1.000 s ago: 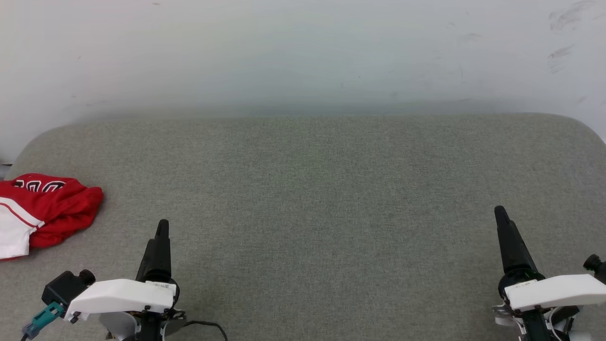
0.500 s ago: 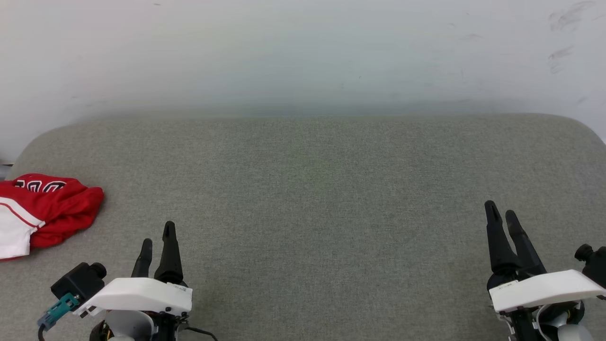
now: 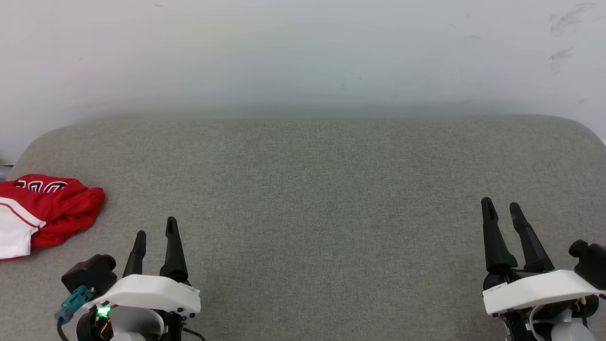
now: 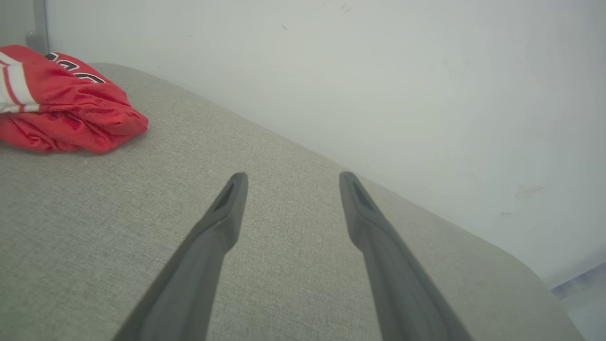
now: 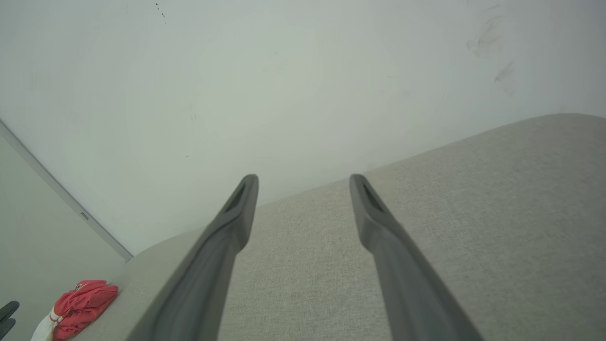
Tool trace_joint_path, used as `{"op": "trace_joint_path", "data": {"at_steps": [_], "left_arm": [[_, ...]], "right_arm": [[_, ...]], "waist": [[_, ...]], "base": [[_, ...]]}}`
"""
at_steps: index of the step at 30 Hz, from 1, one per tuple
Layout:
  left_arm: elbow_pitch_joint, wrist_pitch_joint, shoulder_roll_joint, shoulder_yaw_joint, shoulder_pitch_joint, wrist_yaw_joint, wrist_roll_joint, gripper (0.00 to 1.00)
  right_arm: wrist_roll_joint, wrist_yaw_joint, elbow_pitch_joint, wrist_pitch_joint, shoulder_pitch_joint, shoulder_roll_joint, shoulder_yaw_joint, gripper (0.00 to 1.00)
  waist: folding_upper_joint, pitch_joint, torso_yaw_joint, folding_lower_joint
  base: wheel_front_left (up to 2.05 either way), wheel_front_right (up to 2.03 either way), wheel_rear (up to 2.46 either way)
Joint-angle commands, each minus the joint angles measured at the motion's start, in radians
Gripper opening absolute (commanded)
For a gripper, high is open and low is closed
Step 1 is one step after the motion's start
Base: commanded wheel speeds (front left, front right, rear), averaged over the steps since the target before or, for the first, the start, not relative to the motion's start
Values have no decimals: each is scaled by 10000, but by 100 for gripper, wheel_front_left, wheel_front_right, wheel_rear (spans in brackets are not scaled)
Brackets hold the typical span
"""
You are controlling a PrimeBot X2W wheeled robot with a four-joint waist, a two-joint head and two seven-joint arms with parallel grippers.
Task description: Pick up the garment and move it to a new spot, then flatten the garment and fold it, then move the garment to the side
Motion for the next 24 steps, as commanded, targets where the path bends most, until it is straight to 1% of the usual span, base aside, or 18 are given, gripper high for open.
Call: {"op": "trace_joint_path", "data": {"at_steps": [1, 12, 24], "left_arm": [[-183, -115, 106, -127, -31, 94, 361, 100], [-341, -408, 417, -657, -1, 477, 1618, 100], [-424, -702, 662, -1139, -4, 830, 2747, 100]], "right_arm": [[-400, 1, -196, -112, -57, 2, 24, 100], [-1786, 0, -380, -413, 7, 4, 103, 100], [-3158, 0, -500, -711, 66, 7, 178, 100]], "waist": [[-1, -4, 0, 0], [-1, -7, 7, 0], [-1, -11, 15, 0]], "base": [[0, 0, 0], [0, 0, 0], [0, 0, 0]]}}
